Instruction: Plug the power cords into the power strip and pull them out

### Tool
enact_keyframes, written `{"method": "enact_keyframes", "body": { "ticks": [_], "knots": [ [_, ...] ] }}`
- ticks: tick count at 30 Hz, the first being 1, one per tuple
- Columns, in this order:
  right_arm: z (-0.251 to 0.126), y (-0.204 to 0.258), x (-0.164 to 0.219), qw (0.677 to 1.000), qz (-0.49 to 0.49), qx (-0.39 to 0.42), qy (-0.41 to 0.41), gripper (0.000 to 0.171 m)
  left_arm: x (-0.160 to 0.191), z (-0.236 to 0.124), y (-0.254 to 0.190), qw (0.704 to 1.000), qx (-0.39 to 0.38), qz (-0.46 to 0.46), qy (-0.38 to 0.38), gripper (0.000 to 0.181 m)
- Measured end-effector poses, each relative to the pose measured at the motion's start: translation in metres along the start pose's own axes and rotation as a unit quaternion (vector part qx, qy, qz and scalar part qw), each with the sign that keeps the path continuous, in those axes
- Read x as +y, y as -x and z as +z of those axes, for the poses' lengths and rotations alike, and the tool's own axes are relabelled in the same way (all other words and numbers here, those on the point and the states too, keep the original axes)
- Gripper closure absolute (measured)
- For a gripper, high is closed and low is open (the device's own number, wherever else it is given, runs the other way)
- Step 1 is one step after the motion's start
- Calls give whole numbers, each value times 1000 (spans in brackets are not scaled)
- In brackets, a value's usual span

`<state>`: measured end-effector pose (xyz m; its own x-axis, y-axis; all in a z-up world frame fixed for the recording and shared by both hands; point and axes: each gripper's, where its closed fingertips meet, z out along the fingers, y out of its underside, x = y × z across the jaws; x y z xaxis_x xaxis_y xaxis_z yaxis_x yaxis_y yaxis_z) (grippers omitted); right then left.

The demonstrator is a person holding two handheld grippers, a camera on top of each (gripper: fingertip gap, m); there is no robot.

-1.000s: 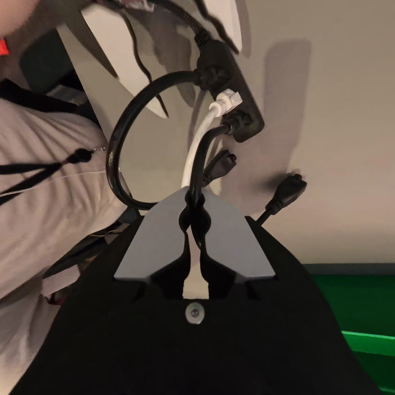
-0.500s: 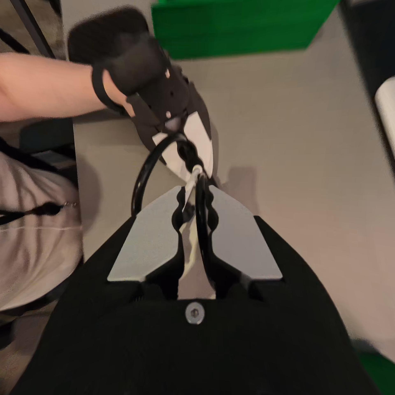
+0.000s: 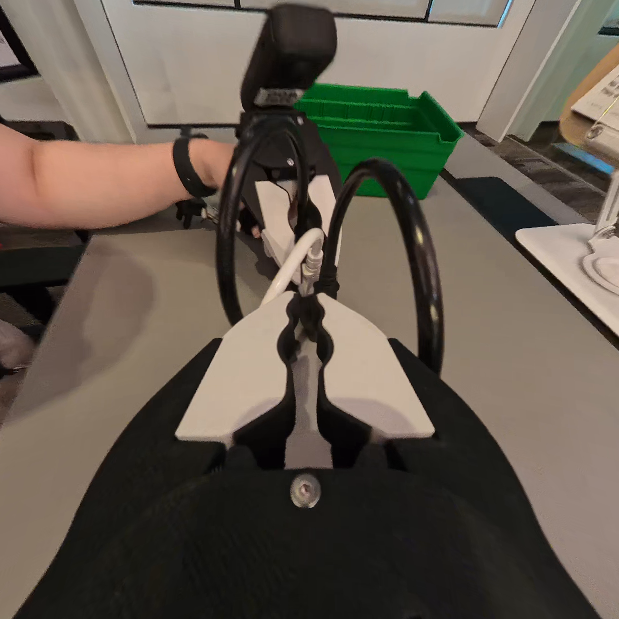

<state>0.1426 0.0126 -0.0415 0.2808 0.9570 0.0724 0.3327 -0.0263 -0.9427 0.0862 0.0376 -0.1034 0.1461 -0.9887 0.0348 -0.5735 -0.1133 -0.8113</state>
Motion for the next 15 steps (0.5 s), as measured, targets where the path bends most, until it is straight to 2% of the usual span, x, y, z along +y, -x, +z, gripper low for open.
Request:
{"method": "enact_keyframes", "body": {
  "ticks": [2, 5, 9, 11, 15],
  "knots": [
    [15, -11, 8, 998, -32, 36, 28, 161, 2, -1, 4, 999, -25, 20, 21, 155],
    [30, -22, 9, 996, -59, 58, 29, 159, 24, 0, 17, 995, -61, 8, 76, 134],
    [45, -29, 21, 997, -25, 49, 54, 159, 51, 9, 8, 991, 1, -56, 118, 138],
    [52, -37, 31, 995, -26, 66, 77, 160, 51, 9, 8, 992, 3, -50, 119, 138],
    [68, -26, 61, 989, 15, 14, 147, 155, 50, 12, 4, 993, 21, -34, 112, 138]
  ]
}}
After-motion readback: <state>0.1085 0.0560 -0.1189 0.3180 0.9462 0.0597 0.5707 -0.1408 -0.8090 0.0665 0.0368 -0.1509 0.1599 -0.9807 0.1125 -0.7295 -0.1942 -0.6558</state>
